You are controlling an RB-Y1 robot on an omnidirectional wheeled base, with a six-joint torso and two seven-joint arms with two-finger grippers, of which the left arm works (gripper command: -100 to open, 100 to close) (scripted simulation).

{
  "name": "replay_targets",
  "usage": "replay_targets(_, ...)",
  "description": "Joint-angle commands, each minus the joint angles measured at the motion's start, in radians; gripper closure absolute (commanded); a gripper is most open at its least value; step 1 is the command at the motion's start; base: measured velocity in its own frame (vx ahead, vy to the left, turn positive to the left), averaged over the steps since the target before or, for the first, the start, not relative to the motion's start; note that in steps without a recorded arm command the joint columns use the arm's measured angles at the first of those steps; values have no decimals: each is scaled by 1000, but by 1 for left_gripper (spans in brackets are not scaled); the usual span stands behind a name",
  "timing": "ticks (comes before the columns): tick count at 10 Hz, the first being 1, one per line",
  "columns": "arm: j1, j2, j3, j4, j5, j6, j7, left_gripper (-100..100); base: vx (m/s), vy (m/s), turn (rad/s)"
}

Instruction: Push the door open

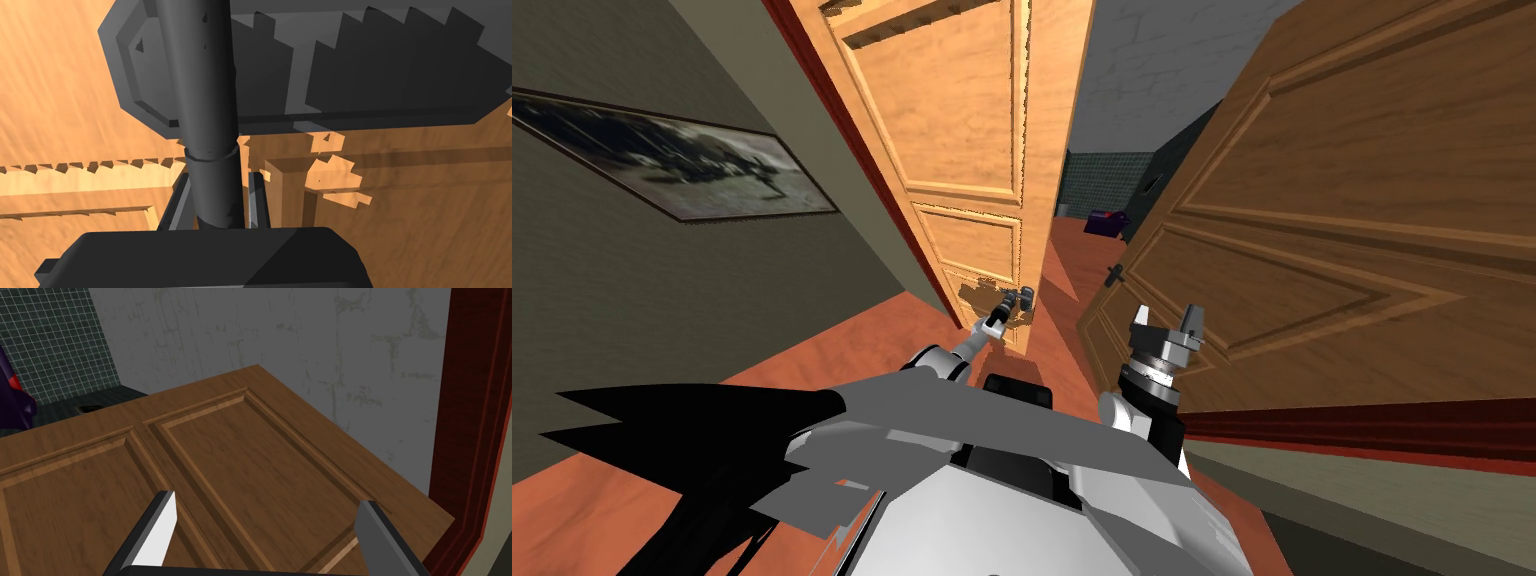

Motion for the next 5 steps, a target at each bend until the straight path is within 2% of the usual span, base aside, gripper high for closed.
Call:
replay_targets(1, 8, 18, 10, -33, 2, 14, -1, 100, 97, -58, 9)
replay_targets(3, 9, 34, 38, -31, 11, 15, -9, 100, 165, -115, 75)
replay_targets(4, 9, 34, 38, -31, 11, 15, -9, 100, 119, -112, 47)
replay_targets(5, 9, 34, 38, -31, 11, 15, -9, 100, 42, -42, -1)
